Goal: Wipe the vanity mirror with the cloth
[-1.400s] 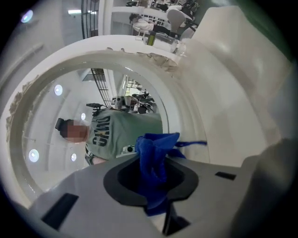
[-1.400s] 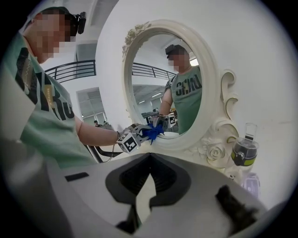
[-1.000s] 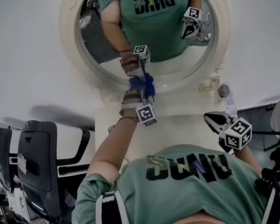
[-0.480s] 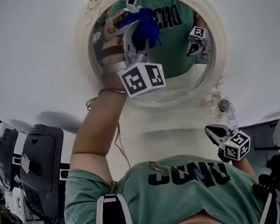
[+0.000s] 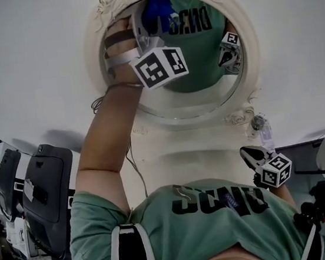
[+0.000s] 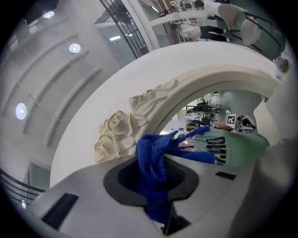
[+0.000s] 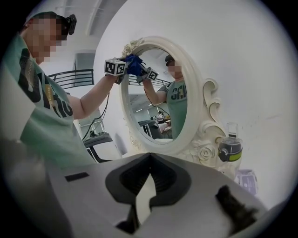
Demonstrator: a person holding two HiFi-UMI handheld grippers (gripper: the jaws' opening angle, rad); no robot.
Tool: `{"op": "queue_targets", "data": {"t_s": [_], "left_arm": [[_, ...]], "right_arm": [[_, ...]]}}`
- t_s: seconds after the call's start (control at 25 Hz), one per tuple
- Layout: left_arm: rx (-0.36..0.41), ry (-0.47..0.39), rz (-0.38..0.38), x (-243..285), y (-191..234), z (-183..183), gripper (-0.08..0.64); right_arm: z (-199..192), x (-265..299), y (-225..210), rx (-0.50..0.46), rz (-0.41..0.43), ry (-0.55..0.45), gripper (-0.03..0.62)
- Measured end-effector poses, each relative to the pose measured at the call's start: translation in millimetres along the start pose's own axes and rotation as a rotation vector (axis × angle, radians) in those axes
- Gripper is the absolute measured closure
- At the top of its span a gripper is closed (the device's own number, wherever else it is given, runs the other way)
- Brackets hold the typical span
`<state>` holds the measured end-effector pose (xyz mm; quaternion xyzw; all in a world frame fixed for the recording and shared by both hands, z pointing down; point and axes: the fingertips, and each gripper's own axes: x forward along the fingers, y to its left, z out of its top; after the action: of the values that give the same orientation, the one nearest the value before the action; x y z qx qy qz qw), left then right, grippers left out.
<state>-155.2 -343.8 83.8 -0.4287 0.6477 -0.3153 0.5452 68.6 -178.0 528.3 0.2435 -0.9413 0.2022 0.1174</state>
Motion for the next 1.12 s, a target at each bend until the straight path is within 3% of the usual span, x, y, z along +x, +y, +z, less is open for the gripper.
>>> {"op": "queue_targets", "data": {"t_s": [0.16,0.32,0.52,0.72,0.96,1.12], "left_arm": [[0.053,-0.019,0.049,-4,-2,3,0.485],[0.040,-0.037,-0.006,-30,-50,-4,0.488],[0.065,-0.025,-0.223,-113,-205,-43,0.489],[0.182,-0.012,-0.469,-196,-362,-90,0.486],[0.248,0.023,-0.693,-247,-451,-120,0.483],[0.213,0.040,-0.723,-251,-460,-126,0.486]], "right_arm": [[4,3,5,-0.015,0.008,0.007,0.584],[-1,6,7,-0.020,0.014,0.020,0.584],[-13,1,7,0.014,-0.005,0.054,0.584],[-17,1,3,0.010,-0.016,0.076,0.584],[-16,2,2,0.007,-0.023,0.089,0.584],[-15,4,-1,0.007,-0.025,0.083,0.584]]}}
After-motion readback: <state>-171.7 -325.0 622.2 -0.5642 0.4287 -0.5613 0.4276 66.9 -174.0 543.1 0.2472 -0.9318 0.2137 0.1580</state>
